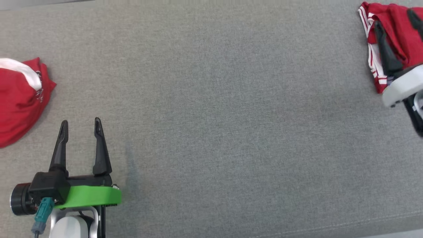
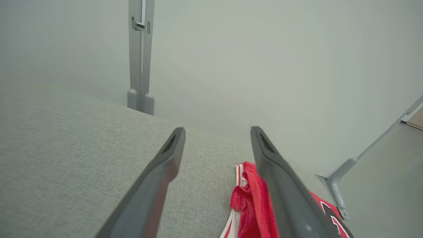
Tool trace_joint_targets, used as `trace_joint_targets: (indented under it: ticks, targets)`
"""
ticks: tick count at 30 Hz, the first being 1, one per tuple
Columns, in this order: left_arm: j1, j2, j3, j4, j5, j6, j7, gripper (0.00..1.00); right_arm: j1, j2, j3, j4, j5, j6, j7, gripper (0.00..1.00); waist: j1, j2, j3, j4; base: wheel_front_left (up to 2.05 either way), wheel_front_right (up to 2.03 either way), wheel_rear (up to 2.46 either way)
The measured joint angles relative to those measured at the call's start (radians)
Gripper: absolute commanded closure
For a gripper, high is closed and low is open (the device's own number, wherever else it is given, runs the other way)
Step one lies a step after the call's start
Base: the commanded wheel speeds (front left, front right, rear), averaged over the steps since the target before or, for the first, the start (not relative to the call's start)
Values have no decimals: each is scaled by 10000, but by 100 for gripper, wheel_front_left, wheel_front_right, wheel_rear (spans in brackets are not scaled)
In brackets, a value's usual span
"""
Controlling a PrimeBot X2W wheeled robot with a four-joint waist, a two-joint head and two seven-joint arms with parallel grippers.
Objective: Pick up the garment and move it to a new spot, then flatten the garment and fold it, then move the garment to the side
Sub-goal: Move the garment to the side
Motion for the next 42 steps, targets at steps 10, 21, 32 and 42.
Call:
trace_joint_targets:
  ticks: [10,21,32,42]
  targets:
    - [500,-19,50,416,-192,-42,0,0,3062,1678,-1436,-1287,-472,-2,0,0,0,0,-1166,529,0,0,0]
    - [800,-25,2,731,-334,-59,0,0,5513,3219,-2533,-2408,-823,-2,0,0,-1,0,-1979,786,0,0,0]
    - [1126,-27,-13,968,-416,-119,0,0,7043,4266,-3066,-3066,-1315,-4,0,0,-1,0,-2586,780,0,0,0]
    - [1260,-27,52,1177,-414,-184,0,0,7262,4395,-3070,-3149,-1463,-4,0,0,-1,0,-2847,771,0,0,0]
